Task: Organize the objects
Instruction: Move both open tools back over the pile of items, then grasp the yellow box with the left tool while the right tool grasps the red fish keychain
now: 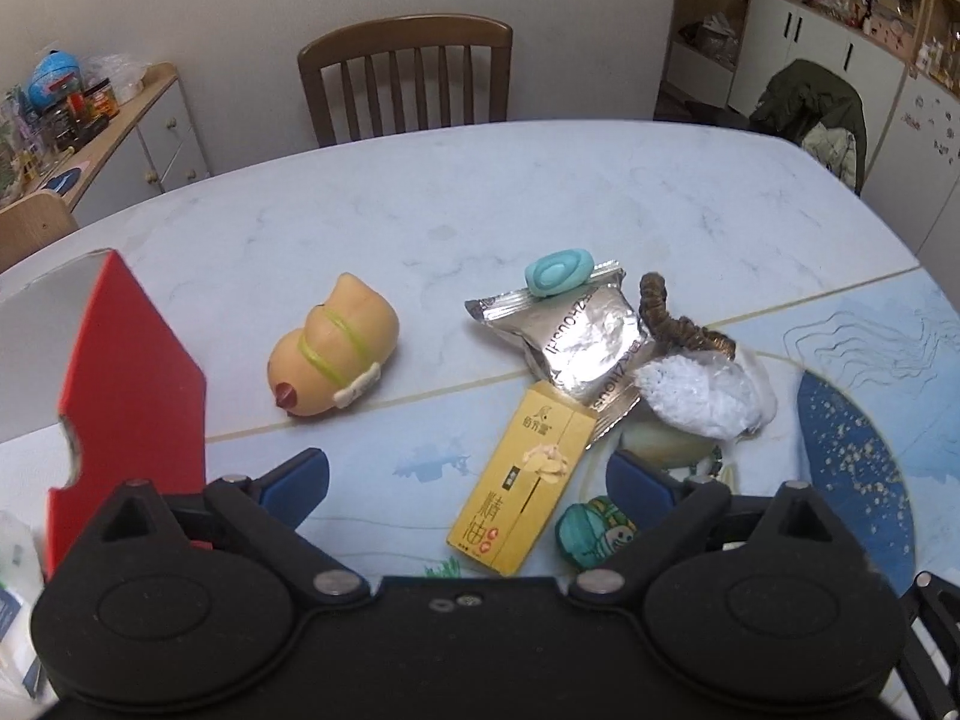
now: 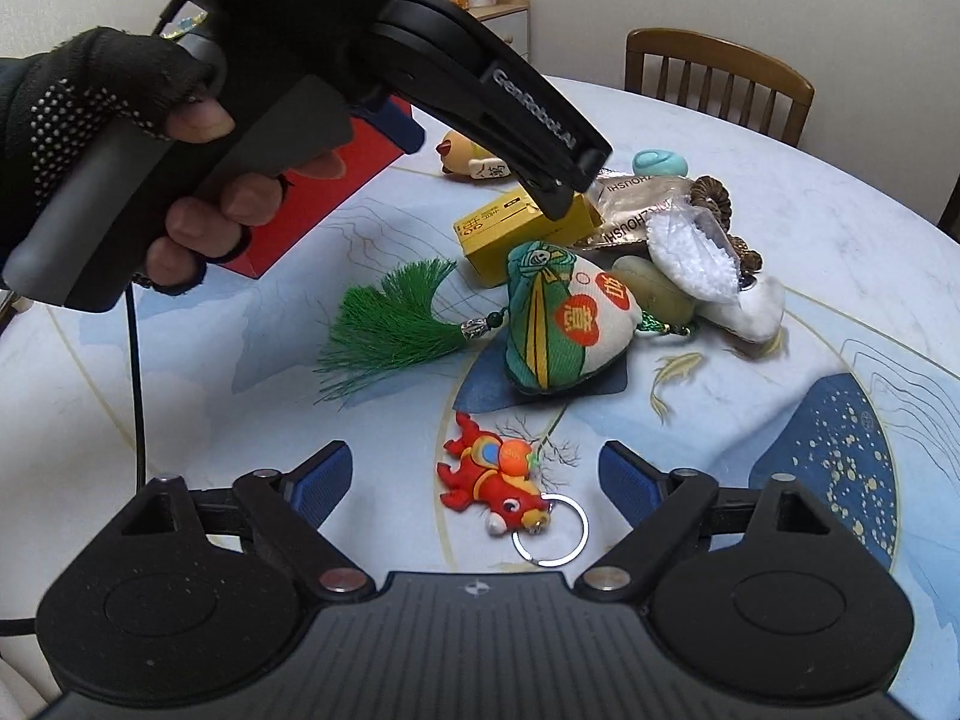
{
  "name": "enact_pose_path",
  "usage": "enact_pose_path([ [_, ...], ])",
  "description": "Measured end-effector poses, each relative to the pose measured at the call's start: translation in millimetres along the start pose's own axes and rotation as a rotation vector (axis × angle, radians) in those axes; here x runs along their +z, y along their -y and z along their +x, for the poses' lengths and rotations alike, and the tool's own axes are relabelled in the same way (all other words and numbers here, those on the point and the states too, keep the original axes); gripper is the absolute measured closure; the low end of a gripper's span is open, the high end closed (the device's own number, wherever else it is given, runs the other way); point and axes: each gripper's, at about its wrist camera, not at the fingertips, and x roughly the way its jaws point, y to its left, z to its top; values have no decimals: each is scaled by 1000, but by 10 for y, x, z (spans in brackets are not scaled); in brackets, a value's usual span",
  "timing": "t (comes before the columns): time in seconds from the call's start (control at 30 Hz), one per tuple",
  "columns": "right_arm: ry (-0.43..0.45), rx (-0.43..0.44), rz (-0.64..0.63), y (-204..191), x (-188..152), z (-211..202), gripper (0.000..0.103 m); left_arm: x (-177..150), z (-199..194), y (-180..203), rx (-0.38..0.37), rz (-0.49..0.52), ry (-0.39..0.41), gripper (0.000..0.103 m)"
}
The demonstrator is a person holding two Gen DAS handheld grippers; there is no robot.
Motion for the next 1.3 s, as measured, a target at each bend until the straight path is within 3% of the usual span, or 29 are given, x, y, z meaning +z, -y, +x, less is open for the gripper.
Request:
enact_pose_path([
  [0.4, -21, 0, -32, -1, 15, 136, 41, 26, 203, 13, -43, 13, -35, 32],
  [0.67, -28, -11, -60, -16, -22, 150, 53, 14, 257, -45, -96, -19, -63, 69],
  [0.73, -26, -19, -67, -24, -22, 148, 55, 10, 269, -59, -94, -22, -69, 73],
  [0.83, -23, -29, -78, -41, -36, 137, 63, 8, 258, -71, -99, -29, -71, 74],
  [1.07, -27, -35, -51, -33, -32, 80, 65, 13, 242, -52, -93, -27, -74, 74],
  [1.3, -11, -24, 63, 82, 21, -150, 65, -50, 106, -97, -100, -59, -86, 75],
])
